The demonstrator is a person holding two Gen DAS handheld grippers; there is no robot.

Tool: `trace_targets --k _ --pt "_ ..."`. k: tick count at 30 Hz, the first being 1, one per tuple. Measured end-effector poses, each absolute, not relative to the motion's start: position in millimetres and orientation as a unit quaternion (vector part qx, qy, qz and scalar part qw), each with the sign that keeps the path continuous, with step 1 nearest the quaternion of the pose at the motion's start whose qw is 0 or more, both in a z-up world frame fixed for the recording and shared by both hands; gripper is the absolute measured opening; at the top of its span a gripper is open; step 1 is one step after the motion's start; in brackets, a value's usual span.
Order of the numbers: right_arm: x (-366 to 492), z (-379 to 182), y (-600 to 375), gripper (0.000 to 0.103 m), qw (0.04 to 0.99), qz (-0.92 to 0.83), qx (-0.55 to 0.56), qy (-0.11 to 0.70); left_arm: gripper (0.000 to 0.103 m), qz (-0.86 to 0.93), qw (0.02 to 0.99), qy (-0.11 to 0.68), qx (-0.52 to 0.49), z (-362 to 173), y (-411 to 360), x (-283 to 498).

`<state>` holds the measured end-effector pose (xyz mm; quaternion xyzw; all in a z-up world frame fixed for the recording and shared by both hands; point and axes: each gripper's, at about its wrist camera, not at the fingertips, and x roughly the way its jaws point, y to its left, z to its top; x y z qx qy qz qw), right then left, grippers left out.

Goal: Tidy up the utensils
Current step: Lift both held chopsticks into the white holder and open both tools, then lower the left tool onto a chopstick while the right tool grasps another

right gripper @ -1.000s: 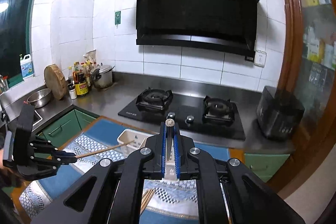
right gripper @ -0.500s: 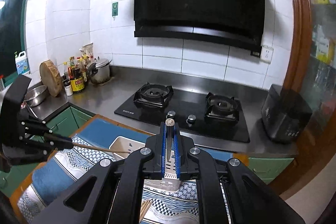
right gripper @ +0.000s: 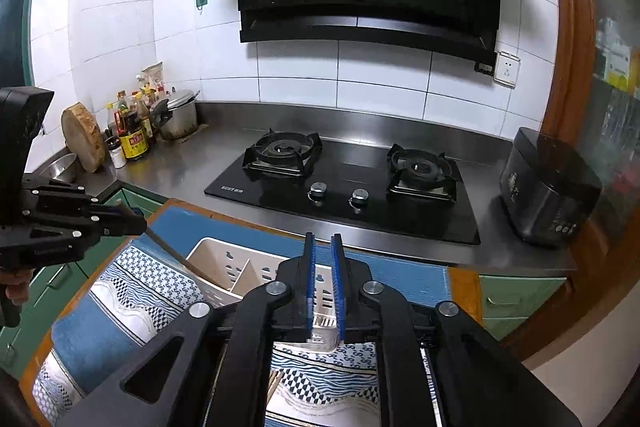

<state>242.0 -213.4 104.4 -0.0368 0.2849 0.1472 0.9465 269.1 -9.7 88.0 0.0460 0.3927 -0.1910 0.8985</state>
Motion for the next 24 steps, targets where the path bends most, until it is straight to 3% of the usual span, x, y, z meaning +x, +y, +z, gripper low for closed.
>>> trace_targets --k 13,17,20,24 --pt "165.5 90.8 -219.8 0.017 0.947 0.169 -0.008 0.274 0.009 -0.184 0.923 0.338 -0.001 103.0 14.8 209.3" --pt "128.1 52.2 -208.6 0.022 0.936 0.180 -0.007 0.304 0.010 -0.179 0.921 0.347 -0.006 80.1 17.7 181.1" --pt "104.9 24.2 -199.0 0.022 0.927 0.184 -0.011 0.326 0.016 -0.174 0.915 0.363 -0.006 54.6 17.7 162.4" --pt "76.7 -18.4 -184.9 0.022 0.914 0.184 -0.021 0.362 0.016 -0.169 0.906 0.387 -0.024 20.6 20.1 141.5"
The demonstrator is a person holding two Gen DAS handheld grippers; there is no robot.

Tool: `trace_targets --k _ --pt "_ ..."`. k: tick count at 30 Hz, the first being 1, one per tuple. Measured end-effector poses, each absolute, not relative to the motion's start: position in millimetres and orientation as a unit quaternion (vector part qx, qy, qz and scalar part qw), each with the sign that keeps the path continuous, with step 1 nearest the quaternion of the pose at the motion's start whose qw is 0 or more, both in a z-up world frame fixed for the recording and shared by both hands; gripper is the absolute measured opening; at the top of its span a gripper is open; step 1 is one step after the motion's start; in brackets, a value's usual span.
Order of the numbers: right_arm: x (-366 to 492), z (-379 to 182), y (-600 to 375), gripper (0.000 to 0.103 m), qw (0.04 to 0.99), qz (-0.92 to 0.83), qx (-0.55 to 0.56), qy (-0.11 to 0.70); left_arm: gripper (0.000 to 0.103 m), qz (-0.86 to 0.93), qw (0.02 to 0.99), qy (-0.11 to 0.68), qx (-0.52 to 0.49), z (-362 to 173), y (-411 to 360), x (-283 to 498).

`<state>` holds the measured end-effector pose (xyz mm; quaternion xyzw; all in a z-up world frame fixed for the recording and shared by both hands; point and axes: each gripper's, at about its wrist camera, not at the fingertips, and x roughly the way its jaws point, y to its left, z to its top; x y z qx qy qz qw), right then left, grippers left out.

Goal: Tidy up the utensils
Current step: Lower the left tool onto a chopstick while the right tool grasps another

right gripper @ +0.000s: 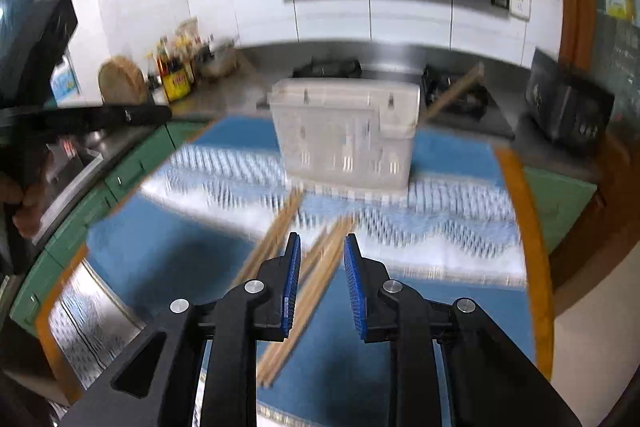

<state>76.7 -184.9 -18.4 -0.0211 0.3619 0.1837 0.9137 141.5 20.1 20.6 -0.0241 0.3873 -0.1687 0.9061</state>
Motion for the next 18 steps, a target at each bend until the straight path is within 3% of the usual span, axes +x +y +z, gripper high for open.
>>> trace_targets --k 9,18 --pt "43.1 -99.1 -170.2 0.022 0.872 0.192 0.001 0.450 0.022 -0.133 0.896 0.421 -0.046 -37.9 27.0 107.5" --pt "48.9 -127.9 -168.8 0.021 0.853 0.175 0.050 0.489 0.022 -0.118 0.881 0.451 -0.076 -75.1 29.9 91.8"
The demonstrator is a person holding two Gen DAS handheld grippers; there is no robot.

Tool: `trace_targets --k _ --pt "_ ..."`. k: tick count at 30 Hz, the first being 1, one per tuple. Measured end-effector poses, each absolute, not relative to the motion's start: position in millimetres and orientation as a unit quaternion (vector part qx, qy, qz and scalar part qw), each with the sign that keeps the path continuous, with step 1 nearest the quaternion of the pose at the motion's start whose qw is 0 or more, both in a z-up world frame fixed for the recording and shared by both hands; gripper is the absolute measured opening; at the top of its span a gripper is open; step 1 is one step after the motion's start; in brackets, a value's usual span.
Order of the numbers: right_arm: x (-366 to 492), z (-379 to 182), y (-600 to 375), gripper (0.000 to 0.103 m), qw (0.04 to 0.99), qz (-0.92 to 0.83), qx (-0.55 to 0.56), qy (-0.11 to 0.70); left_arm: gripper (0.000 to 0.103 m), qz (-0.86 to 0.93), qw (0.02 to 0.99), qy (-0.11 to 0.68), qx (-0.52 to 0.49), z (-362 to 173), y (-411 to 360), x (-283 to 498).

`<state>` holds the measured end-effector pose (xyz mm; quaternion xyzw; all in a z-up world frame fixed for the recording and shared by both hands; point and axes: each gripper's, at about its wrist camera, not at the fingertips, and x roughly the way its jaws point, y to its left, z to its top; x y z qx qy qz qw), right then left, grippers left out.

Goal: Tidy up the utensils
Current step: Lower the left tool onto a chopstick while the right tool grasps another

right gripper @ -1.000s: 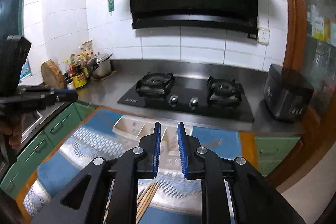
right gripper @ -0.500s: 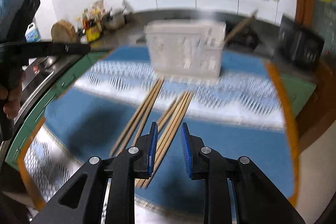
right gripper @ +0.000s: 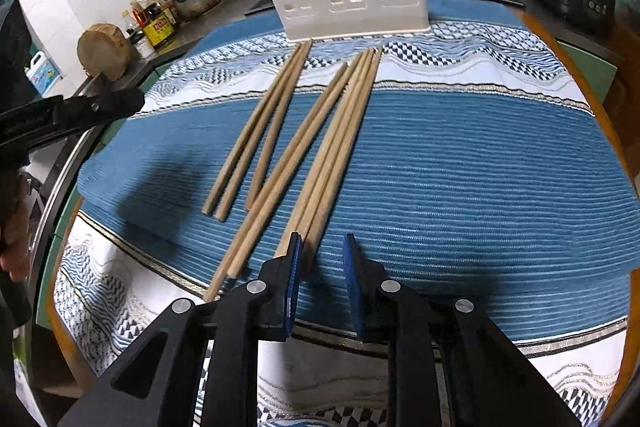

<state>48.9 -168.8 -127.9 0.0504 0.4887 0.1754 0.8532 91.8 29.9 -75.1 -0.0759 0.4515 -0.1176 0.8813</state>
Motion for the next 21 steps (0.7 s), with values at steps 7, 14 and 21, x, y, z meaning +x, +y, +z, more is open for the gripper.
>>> trace_targets --k 7,14,21 --pt "49.4 -129.0 -161.7 0.019 0.852 0.165 0.044 0.495 0.022 -0.120 0.872 0.467 -0.082 -92.6 22.6 89.0" --pt "47.3 -128.9 -153.6 0.012 0.851 0.164 0.034 0.497 0.022 -0.136 0.858 0.489 -0.078 -114.0 1.8 87.2" --pt "46.9 -127.4 -151.6 0.011 0.851 0.158 0.024 0.500 0.022 -0.135 0.850 0.505 -0.067 -133.2 -11.5 89.7"
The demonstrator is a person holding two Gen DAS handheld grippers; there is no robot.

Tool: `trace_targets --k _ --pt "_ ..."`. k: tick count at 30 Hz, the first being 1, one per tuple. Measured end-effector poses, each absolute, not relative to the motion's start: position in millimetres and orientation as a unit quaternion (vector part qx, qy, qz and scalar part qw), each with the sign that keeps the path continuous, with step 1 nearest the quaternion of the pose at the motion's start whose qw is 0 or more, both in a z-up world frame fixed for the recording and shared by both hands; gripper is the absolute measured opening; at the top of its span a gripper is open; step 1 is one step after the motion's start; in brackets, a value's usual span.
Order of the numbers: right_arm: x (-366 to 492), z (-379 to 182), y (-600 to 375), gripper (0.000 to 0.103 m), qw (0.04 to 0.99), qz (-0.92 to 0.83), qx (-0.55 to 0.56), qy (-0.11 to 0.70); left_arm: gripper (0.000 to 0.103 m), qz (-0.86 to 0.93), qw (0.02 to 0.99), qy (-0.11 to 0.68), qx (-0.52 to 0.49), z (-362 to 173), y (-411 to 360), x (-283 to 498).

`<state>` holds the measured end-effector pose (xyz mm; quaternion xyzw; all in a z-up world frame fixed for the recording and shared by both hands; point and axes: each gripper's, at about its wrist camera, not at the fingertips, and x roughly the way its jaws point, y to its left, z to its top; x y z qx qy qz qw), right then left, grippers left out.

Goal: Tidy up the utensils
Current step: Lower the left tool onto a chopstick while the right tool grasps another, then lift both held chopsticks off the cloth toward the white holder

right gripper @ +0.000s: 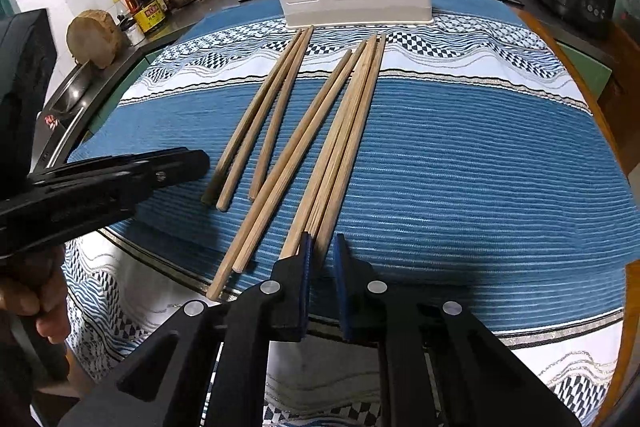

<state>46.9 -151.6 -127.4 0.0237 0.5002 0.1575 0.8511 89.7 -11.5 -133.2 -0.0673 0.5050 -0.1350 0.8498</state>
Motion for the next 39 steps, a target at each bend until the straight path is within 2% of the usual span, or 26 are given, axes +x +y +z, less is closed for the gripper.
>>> trace_targets --k 7,12,27,39 --pt "45.7 -128.2 -156.1 0.011 0.849 0.158 0.032 0.502 0.022 -0.118 0.850 0.512 -0.044 -147.7 -20.2 93.6" --pt "42.7 -126.0 -154.7 0.011 0.849 0.167 0.038 0.501 0.012 -0.085 0.860 0.502 -0.002 -148.1 -28.9 96.5" --pt "42.2 -129.0 -164.7 0.011 0.850 0.155 0.061 0.500 0.012 -0.070 0.866 0.495 -0.015 -148.3 -11.7 97.0" --pt "49.6 -133.1 -148.5 0.010 0.850 0.152 0.035 0.503 0.012 -0.072 0.868 0.490 -0.014 -149.2 -14.1 93.4"
